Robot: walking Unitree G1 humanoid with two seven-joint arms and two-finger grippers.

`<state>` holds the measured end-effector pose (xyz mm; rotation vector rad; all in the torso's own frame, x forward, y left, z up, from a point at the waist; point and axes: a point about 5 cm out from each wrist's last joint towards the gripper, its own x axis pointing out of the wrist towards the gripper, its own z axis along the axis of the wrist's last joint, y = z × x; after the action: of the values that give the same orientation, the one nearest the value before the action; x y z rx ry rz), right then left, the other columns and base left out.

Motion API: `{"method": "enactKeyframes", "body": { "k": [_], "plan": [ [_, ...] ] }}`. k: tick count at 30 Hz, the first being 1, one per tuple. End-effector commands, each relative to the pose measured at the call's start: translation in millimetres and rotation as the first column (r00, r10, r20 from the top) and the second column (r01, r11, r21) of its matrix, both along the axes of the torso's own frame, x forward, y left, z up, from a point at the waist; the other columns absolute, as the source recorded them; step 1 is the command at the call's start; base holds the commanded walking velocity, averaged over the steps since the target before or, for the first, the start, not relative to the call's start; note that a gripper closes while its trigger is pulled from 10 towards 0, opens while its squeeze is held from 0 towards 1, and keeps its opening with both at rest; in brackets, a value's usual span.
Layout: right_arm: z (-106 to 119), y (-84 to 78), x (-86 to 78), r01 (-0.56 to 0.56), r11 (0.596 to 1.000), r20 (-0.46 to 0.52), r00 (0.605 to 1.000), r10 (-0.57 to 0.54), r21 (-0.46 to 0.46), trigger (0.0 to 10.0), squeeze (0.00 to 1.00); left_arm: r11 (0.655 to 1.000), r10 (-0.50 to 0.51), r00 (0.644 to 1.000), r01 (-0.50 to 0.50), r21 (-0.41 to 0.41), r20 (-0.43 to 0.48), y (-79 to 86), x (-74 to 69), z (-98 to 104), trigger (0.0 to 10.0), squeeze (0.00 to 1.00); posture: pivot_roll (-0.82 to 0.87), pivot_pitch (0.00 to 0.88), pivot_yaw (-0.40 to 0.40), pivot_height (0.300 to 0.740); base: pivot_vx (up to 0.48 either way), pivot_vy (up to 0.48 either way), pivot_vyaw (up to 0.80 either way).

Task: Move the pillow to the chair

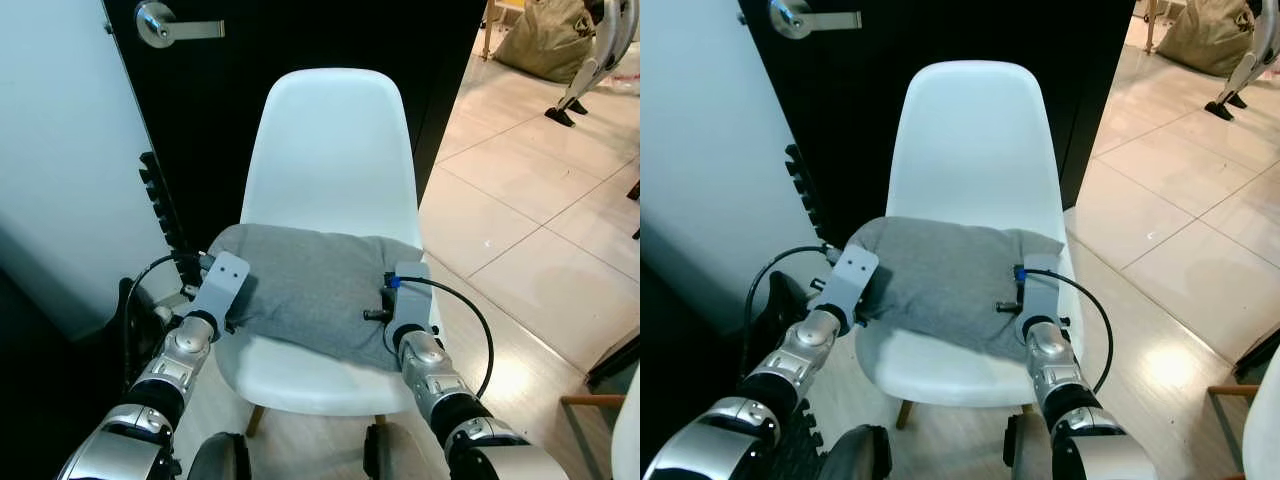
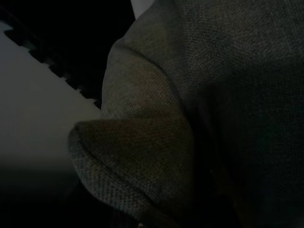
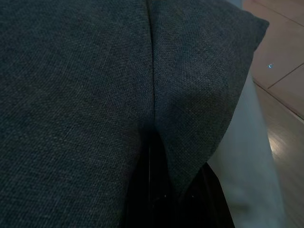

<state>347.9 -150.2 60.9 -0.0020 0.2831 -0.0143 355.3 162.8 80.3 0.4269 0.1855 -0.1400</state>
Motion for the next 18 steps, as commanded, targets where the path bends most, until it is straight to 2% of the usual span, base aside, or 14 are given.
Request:
{"method": "enactKeyframes", "body": {
  "k": [1, 2, 3, 4, 5, 6, 7, 14, 18],
  "plan": [
    [7.1, 1.9, 4.0, 0.006, 1.000, 0.041, 0.999, -0.006, 0.006, 10.0, 0.42, 1.000, -0.026, 1.000, 0.026, 0.006, 0.000, -1.9, 0.3, -0.1, 10.0, 1.00, -0.01, 0.066, -0.037, 0.600, 0.000, 0.000, 0.00],
    [7.1, 1.9, 4.0, 0.006, 1.000, 0.041, 0.999, -0.006, 0.006, 10.0, 0.42, 1.000, -0.026, 1.000, 0.026, 0.006, 0.000, -1.9, 0.3, -0.1, 10.0, 1.00, -0.01, 0.066, -0.037, 0.600, 0.000, 0.000, 0.00],
    [7.2, 1.3, 3.8, 0.009, 1.000, 0.047, 0.999, -0.009, 0.007, 10.0, 0.58, 1.000, -0.025, 1.000, 0.025, 0.006, -0.003, -1.4, 0.0, -0.9, 10.0, 1.00, -0.01, 0.063, -0.038, 0.600, 0.000, 0.000, 0.00],
    [7.5, 0.9, 3.9, 0.010, 1.000, 0.051, 0.999, -0.011, 0.008, 10.0, 0.58, 1.000, -0.023, 1.000, 0.024, 0.007, -0.005, -1.0, 0.0, -1.2, 10.0, 1.00, -0.01, 0.065, -0.038, 0.600, 0.000, 0.000, 0.00],
    [7.4, 0.5, 3.7, 0.013, 1.000, 0.052, 0.999, -0.013, 0.010, 10.0, 0.96, 1.000, -0.023, 1.000, 0.023, 0.010, -0.007, -0.1, -0.1, -1.7, 10.0, 1.00, -0.01, 0.068, -0.039, 0.600, 0.000, 0.000, 0.00],
    [7.4, 0.5, 3.7, 0.013, 1.000, 0.052, 0.999, -0.013, 0.010, 10.0, 0.96, 1.000, -0.023, 1.000, 0.023, 0.010, -0.007, -0.1, -0.1, -1.7, 10.0, 1.00, -0.01, 0.068, -0.039, 0.600, 0.000, 0.000, 0.00],
    [7.6, -0.3, 3.7, 0.018, 1.000, 0.058, 0.998, -0.018, 0.009, 10.0, 1.00, 1.000, -0.022, 1.000, 0.022, 0.013, -0.008, 0.8, -0.1, -1.7, 10.0, 1.00, -0.01, 0.068, -0.040, 0.600, 0.000, 0.000, 0.00],
    [5.6, -7.7, 2.6, 0.032, 0.999, 0.051, 0.998, -0.031, -0.020, 10.0, 1.00, 0.999, 0.008, 1.000, -0.008, 0.036, -0.007, 10.6, -0.2, -1.6, 10.0, 1.00, 0.00, 0.071, -0.038, 0.600, 0.000, 0.000, 0.00],
    [12.7, -25.0, 5.3, 0.116, 0.988, 0.085, 0.991, -0.108, -0.105, 10.0, 1.00, 0.998, 0.049, 0.998, -0.048, 0.034, -0.034, 18.8, -2.3, -6.0, 10.0, 1.00, 0.00, 0.075, -0.043, 0.600, 0.000, 0.000, 0.00]
  ]
}}
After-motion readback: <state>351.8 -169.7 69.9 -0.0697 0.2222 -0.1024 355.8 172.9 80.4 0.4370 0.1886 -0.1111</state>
